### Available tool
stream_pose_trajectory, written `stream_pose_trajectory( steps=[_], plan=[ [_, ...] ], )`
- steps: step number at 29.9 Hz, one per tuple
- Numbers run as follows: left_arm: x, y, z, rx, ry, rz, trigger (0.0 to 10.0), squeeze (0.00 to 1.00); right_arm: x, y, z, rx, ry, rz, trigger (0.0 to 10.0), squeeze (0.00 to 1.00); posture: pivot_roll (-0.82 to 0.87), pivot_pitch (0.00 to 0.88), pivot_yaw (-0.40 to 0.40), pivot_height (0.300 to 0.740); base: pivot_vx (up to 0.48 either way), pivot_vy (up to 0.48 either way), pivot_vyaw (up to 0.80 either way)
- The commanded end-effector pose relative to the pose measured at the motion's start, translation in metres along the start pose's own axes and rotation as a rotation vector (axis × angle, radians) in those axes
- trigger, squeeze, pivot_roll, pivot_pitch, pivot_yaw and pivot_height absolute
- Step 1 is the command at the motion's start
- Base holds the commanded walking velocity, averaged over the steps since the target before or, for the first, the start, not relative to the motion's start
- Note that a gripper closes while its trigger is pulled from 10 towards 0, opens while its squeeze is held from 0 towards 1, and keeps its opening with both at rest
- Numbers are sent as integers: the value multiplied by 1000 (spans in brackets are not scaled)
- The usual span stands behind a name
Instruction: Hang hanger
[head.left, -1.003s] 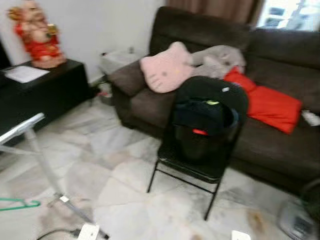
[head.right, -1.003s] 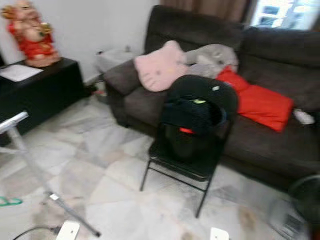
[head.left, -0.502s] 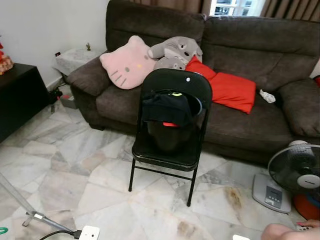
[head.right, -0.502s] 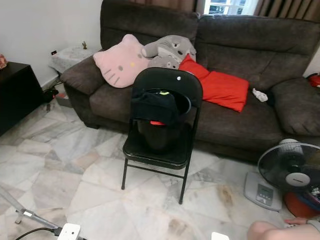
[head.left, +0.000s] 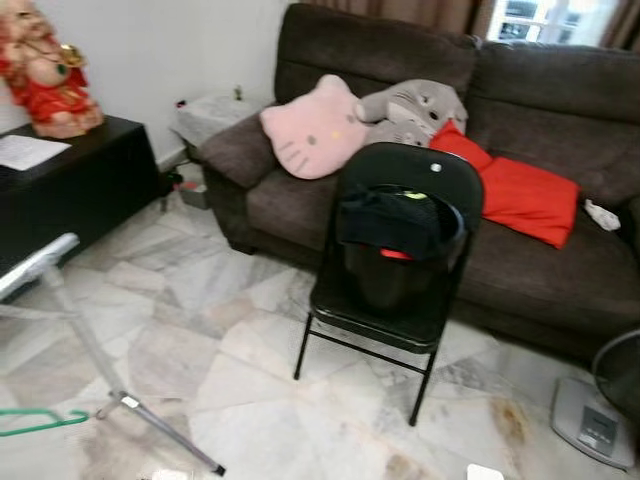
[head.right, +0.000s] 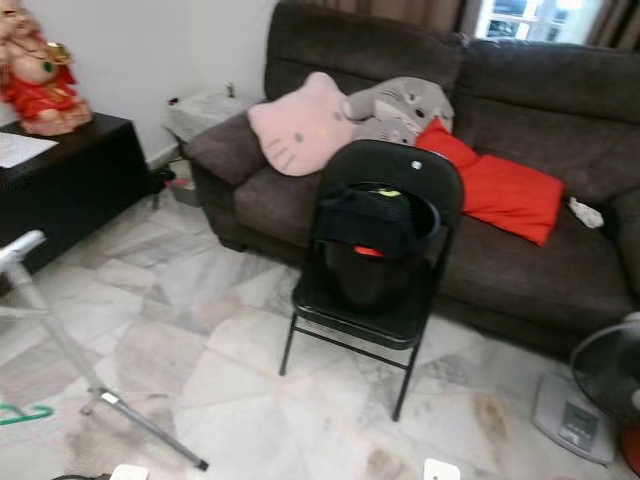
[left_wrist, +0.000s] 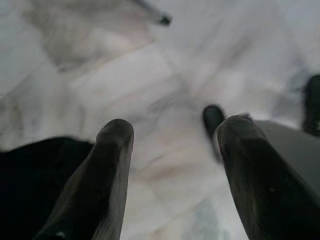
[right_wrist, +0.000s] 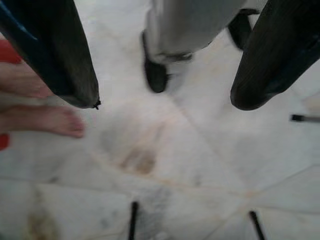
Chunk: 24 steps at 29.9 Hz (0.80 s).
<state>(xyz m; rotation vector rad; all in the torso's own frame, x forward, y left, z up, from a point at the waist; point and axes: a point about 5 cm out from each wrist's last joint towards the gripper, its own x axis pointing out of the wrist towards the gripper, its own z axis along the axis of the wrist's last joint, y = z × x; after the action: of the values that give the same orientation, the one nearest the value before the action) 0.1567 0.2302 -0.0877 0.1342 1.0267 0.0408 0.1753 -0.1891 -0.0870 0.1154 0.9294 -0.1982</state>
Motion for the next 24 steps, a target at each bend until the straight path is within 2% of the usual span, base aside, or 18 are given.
stream_pose_trajectory(
  steps=[1,12,24],
  plan=[
    [1,-2,4,-3,-10,-11,10000,0,0,-5,1,2,1,-15,10000,0,-132,41,14,740,0,0,0],
    [-2,0,-8,-2,2,-11,10000,0,0,-5,1,-2,0,-11,10000,0,-129,33,14,740,0,0,0],
    [-2,-2,-8,10,5,-18,10000,0,0,-5,2,4,-2,-15,10000,0,-130,39,12,740,0,0,0]
  ],
)
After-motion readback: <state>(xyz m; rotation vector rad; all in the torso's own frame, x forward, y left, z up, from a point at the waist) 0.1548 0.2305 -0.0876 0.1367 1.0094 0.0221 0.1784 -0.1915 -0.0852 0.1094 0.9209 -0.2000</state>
